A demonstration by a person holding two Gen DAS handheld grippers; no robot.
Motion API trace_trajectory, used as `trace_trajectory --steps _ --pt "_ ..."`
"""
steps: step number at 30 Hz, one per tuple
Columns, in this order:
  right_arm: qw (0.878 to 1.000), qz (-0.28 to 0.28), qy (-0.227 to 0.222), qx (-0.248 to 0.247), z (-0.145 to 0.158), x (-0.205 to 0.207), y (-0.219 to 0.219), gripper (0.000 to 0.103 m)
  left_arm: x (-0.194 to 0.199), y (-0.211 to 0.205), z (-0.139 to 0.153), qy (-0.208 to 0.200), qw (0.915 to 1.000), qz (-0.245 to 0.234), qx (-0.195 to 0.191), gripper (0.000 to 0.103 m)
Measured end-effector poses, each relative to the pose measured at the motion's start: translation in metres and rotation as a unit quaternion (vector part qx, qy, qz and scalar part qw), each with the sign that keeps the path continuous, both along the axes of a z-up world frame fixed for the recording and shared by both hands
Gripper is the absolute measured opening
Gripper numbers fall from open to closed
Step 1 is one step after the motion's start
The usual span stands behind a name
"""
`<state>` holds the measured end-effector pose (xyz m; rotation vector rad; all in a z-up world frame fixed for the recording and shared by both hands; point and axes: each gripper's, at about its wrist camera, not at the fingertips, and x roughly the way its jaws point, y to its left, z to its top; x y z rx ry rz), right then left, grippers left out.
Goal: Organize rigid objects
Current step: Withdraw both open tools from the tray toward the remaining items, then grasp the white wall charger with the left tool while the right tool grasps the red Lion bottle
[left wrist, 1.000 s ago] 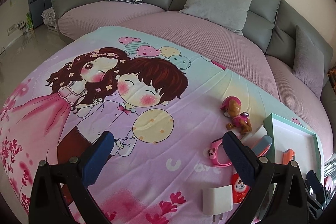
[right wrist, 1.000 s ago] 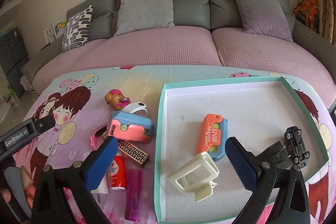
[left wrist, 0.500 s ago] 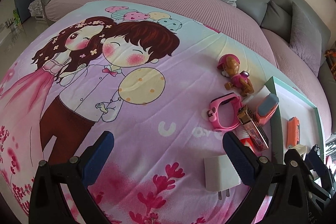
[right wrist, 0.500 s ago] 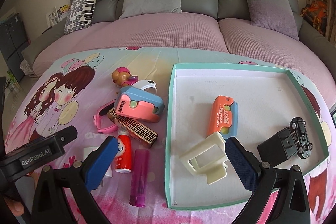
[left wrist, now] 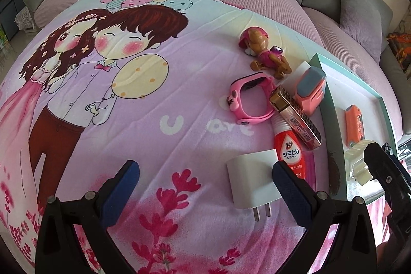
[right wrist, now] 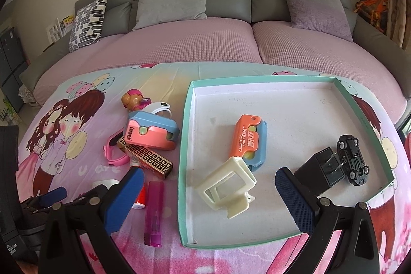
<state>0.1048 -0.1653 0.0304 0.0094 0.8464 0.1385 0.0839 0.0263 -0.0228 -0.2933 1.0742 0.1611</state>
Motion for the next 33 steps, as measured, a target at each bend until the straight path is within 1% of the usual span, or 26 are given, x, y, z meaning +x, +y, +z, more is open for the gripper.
trace_trajectory --steps 4,12,14,16,21,26,29,32,33 --pt "1.000 -0.004 -0.001 0.002 0.000 0.000 -0.004 0.103 0.002 -0.007 -0.001 0.003 0.9999 -0.014 -0.002 0.103" --pt "1.000 -0.021 0.000 0.009 -0.001 0.002 -0.014 0.103 0.007 -0.025 -0.006 0.021 0.9985 -0.047 0.019 0.103" --pt "1.000 -0.021 0.001 0.008 -0.001 0.002 -0.014 0.103 0.007 -0.026 -0.006 0.020 0.9983 -0.049 0.025 0.103" --pt "1.000 -0.019 0.001 0.007 -0.002 0.002 -0.012 0.103 0.010 -0.027 -0.007 0.020 0.9984 -0.048 0.022 0.103" --pt "1.000 -0.003 0.001 0.008 -0.004 0.002 -0.004 0.103 0.009 -0.011 -0.004 0.016 0.9992 -0.028 0.025 0.103" --pt "1.000 0.026 -0.007 -0.001 -0.004 0.000 0.012 0.103 0.005 0.013 -0.002 0.014 0.9988 0.004 0.047 0.103" --pt "0.999 0.049 -0.014 -0.001 -0.004 -0.003 0.024 0.101 0.004 0.027 -0.001 0.013 0.9978 0.023 0.061 0.103" --pt "0.997 0.070 -0.014 -0.002 -0.007 -0.003 0.037 0.095 0.003 0.036 -0.001 0.013 0.9965 0.036 0.074 0.103" --pt "0.997 0.076 -0.011 0.000 -0.009 -0.003 0.040 0.089 0.004 0.039 -0.001 0.012 0.9963 0.040 0.075 0.103"
